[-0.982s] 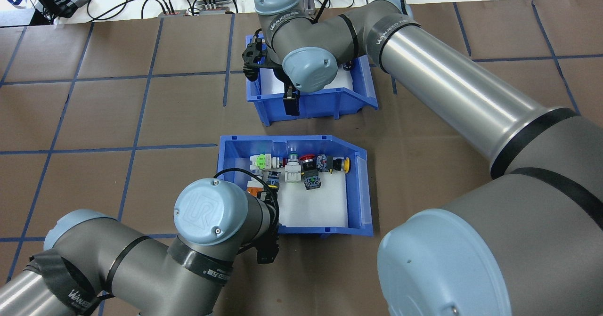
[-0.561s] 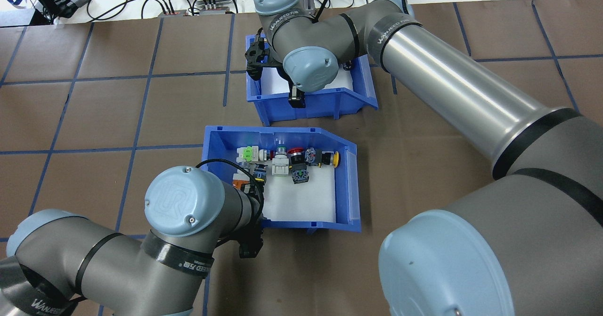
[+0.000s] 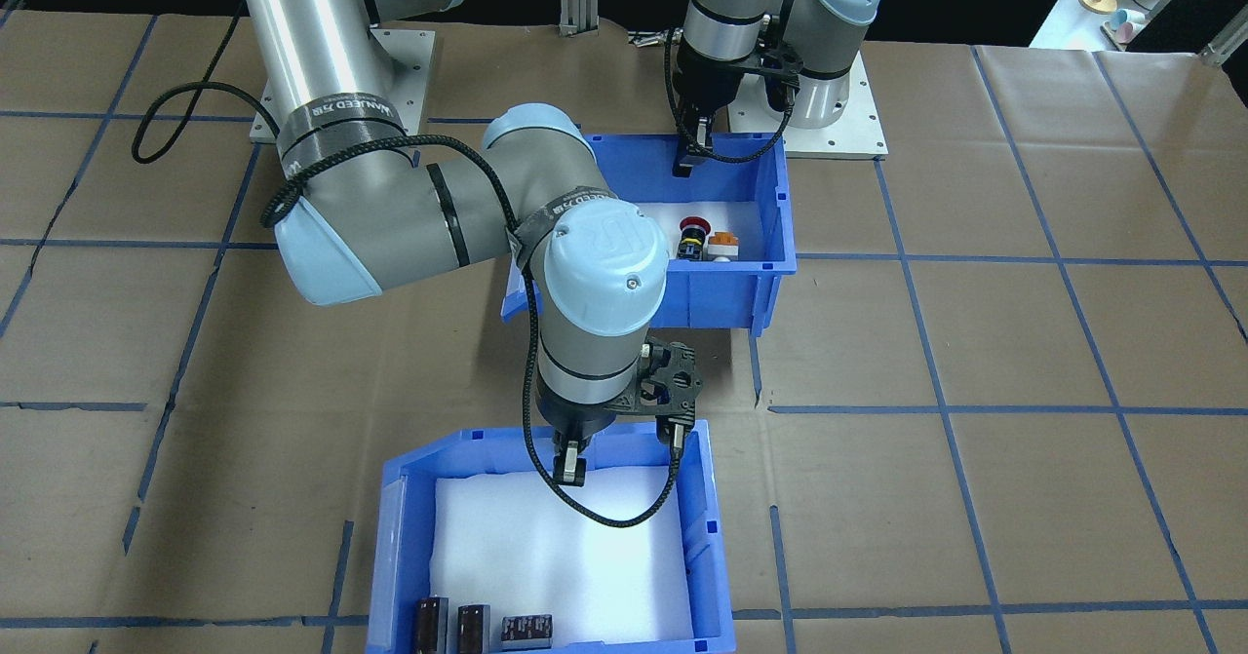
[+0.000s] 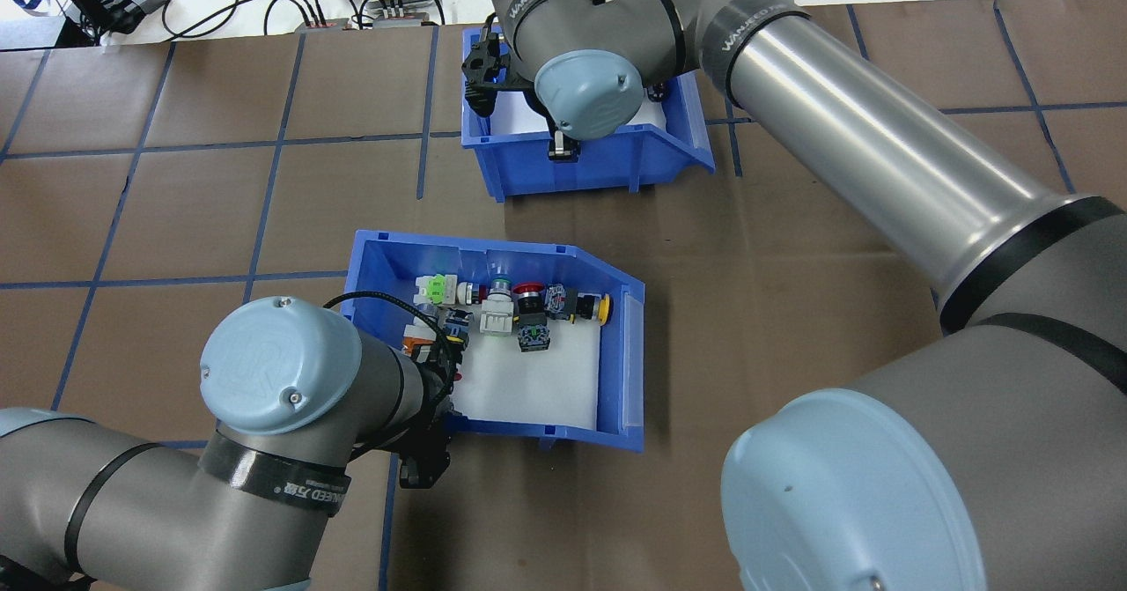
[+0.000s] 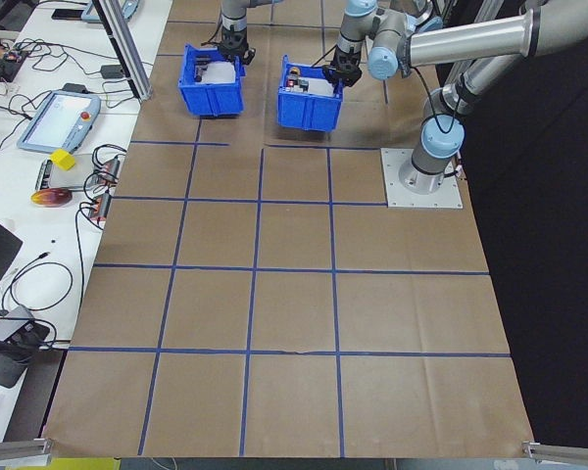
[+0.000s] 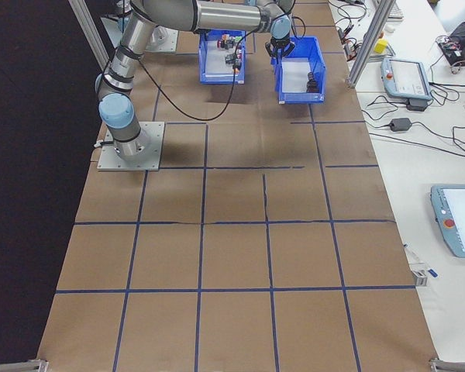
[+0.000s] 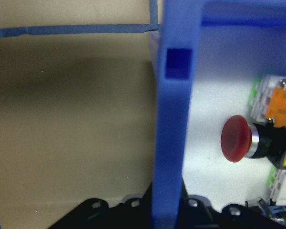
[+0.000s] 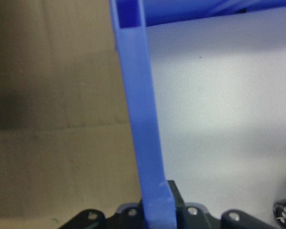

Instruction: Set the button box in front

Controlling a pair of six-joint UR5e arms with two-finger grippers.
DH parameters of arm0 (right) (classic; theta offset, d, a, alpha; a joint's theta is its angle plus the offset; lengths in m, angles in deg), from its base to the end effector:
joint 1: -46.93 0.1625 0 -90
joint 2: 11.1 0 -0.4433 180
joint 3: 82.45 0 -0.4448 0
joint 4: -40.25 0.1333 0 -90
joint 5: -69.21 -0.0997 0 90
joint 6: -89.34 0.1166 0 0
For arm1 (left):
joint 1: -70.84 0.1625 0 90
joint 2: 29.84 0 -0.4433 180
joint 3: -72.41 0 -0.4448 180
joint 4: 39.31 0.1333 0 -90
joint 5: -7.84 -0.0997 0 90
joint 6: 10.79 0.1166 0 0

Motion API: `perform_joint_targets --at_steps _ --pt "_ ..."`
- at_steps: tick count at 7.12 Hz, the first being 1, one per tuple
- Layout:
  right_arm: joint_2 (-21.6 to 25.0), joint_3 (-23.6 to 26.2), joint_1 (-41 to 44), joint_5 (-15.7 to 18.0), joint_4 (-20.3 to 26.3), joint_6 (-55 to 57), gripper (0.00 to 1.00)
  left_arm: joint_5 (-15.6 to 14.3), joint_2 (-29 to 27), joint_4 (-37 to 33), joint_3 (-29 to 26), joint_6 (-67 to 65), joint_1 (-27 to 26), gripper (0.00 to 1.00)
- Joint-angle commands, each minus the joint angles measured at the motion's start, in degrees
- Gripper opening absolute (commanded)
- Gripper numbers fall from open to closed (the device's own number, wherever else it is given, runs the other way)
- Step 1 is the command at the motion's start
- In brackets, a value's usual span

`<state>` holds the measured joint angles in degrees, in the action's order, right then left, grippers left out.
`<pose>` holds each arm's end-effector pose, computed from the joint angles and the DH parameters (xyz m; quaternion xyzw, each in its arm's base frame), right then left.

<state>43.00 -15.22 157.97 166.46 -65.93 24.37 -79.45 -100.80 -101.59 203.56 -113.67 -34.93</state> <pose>0.3975 -0.7030 0.3104 0.6792 -0.7307 0.0010 0.0686 -0.2363 -0.3261 0.3080 0.6872 -0.7244 0.0046 0.0541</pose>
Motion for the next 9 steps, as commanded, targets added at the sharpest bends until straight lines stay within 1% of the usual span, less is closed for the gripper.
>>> perform_joint_targets --at_steps 1,2,3,4,5,6,7,8,9 --pt "2.8 -1.2 -6.3 2.0 4.2 -9.9 0.05 -2.4 3.4 -4.3 0.1 7.9 4.0 0.00" --pt "4.3 -1.0 -10.5 2.0 6.2 -16.3 0.05 -1.9 4.8 -5.4 0.0 9.4 8.9 0.00" --pt "6.4 0.1 -14.4 1.9 7.0 -21.4 0.05 -1.4 5.0 -4.7 -0.1 9.6 12.7 0.00" --pt "8.4 1.9 -17.8 1.8 7.1 -26.1 0.05 -1.3 3.1 -3.6 -1.0 10.6 15.1 0.00" --pt "10.7 4.3 -21.0 1.6 7.1 -29.6 0.05 -1.3 0.8 -3.0 -2.5 11.7 15.8 0.00" --pt "13.5 7.8 -23.9 1.4 7.1 -32.9 0.05 -1.2 -4.1 1.5 -4.4 12.3 15.9 0.00" --pt "16.4 11.5 -26.2 0.8 7.0 -33.6 0.05 0.3 -9.8 4.0 -7.9 12.3 15.9 0.00" --pt "19.9 16.0 -28.5 -1.3 6.9 -34.3 0.05 3.2 -15.1 4.5 -13.1 11.8 15.2 0.00" --pt "22.5 19.7 -30.3 -2.5 6.6 -34.6 0.05 6.1 -20.6 4.6 -17.6 11.7 15.1 0.00"
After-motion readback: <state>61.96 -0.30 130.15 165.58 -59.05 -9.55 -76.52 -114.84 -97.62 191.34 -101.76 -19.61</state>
